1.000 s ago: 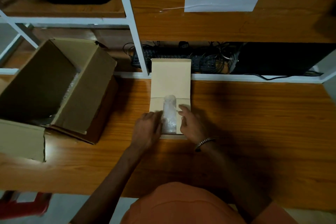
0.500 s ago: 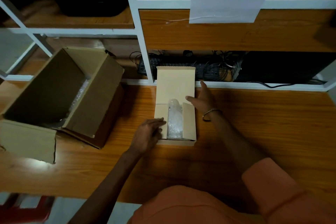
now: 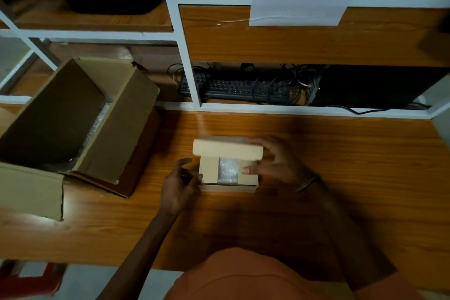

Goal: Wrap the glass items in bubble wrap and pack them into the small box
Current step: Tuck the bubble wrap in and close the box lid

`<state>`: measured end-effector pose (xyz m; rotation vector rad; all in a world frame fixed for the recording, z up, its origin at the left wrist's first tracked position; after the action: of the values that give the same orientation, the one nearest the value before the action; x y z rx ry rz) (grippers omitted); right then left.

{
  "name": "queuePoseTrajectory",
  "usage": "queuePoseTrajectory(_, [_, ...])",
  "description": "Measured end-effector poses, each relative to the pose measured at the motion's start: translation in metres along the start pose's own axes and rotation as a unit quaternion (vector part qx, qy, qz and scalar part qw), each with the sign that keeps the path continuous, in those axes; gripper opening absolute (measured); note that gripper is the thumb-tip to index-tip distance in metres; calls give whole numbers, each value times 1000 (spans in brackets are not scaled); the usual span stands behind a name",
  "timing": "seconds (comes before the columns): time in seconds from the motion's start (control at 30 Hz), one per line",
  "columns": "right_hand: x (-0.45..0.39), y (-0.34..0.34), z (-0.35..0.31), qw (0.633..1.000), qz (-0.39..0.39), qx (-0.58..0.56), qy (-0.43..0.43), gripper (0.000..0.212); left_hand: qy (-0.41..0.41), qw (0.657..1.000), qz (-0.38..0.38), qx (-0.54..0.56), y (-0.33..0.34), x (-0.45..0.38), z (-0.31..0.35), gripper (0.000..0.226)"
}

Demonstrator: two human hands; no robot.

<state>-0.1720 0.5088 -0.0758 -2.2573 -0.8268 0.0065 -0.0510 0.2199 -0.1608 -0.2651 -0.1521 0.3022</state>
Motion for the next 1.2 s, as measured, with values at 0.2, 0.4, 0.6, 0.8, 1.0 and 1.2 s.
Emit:
queuePoseTrajectory(0.2, [6, 32, 23, 994, -4, 105, 33, 69, -52, 994, -79, 45, -22, -4, 5, 45])
queuePoseTrajectory(0.4, [3, 41, 23, 995, 11, 96, 30, 69, -18, 989, -144, -38, -17, 3, 32, 73])
queuePoseTrajectory(0.6, [3, 43, 27, 996, -9, 86, 36, 74, 71, 969, -134, -196, -12, -2, 16, 76])
queuePoseTrajectory(0.8, [2, 50, 31, 991, -23, 126, 28, 74, 100, 957, -146, -230, -7, -3, 4, 71])
queuePoseTrajectory(1.0, [5, 56, 36, 961, -11, 276, 16, 70, 113, 955, -144, -232, -7, 3, -2, 68])
queuePoseTrajectory(1.2, [19, 81, 54, 952, -10, 307, 11, 74, 102, 949, -163, -249, 2, 18, -3, 71])
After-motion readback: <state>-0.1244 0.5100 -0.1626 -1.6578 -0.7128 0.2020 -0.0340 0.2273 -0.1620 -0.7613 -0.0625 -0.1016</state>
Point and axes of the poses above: each hand's wrist, its own x-axis away from the middle knuckle, its own y-axis out of the palm, z = x × y, the point moved 1 cm from there along -x, towards the middle knuckle, and after that the axes turned 12 degrees about x, right-handed, at the moved point
